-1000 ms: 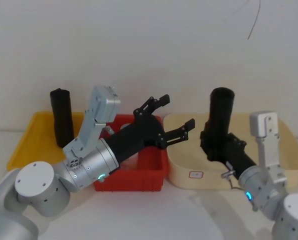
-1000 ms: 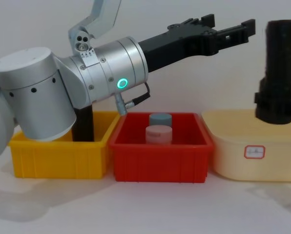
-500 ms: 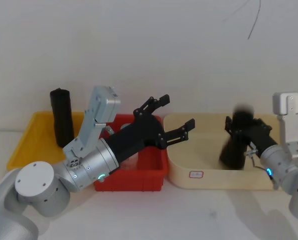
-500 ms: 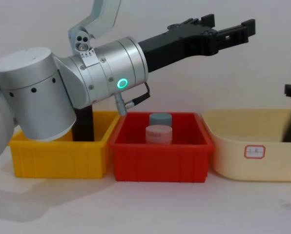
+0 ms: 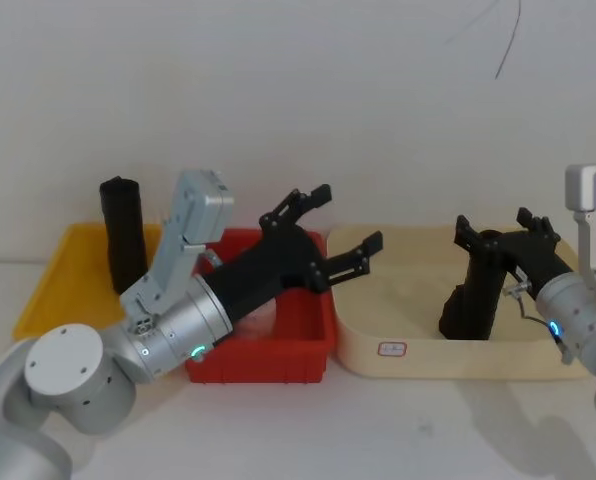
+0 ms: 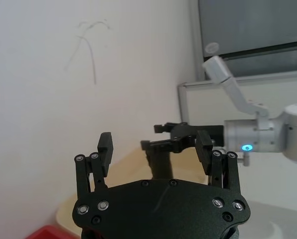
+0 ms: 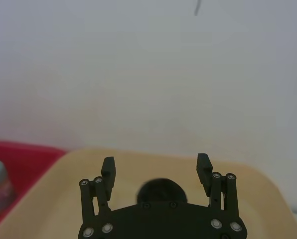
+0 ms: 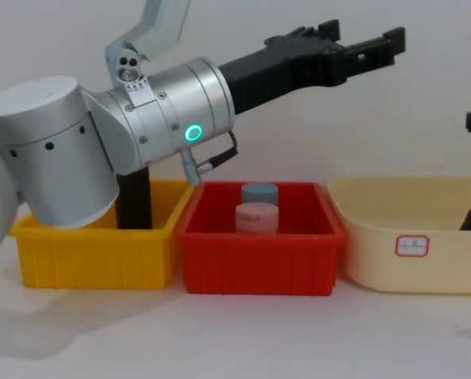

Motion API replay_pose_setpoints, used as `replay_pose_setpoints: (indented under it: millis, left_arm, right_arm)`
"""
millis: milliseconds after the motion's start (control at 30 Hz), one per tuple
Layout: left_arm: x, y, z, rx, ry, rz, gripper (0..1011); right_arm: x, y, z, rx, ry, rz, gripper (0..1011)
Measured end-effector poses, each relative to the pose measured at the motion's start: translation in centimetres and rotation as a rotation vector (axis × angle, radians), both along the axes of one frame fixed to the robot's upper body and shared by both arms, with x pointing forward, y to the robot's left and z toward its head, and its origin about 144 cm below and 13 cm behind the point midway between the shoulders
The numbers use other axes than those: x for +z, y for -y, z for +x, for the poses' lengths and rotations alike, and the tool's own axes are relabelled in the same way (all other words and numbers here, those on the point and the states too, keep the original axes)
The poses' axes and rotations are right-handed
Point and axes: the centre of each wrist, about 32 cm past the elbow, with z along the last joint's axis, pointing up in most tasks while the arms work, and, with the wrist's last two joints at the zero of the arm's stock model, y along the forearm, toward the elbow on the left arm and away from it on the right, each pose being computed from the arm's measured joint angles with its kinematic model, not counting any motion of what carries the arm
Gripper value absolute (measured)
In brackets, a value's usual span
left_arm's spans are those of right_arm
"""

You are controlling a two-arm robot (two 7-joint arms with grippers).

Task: Pick up the garbage bag with the one hand and transfer it to the other hand.

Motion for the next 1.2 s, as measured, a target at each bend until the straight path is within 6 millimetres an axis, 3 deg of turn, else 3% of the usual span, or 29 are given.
replay_pose_setpoints:
  millis: [600, 1200]
  left_arm:
    - [0.4, -3.2, -0.7, 0.201, 0.049, -0.038, 1002]
    - [0.6, -8.1, -2.1, 0.492, 0.083, -0.047, 1002]
  right_arm:
    - [3.1, -4.3, -1.5, 0.197, 0.126, 0.007, 1001]
    - [2.1, -9.5, -1.2, 0.438, 0.036, -0.051, 1001]
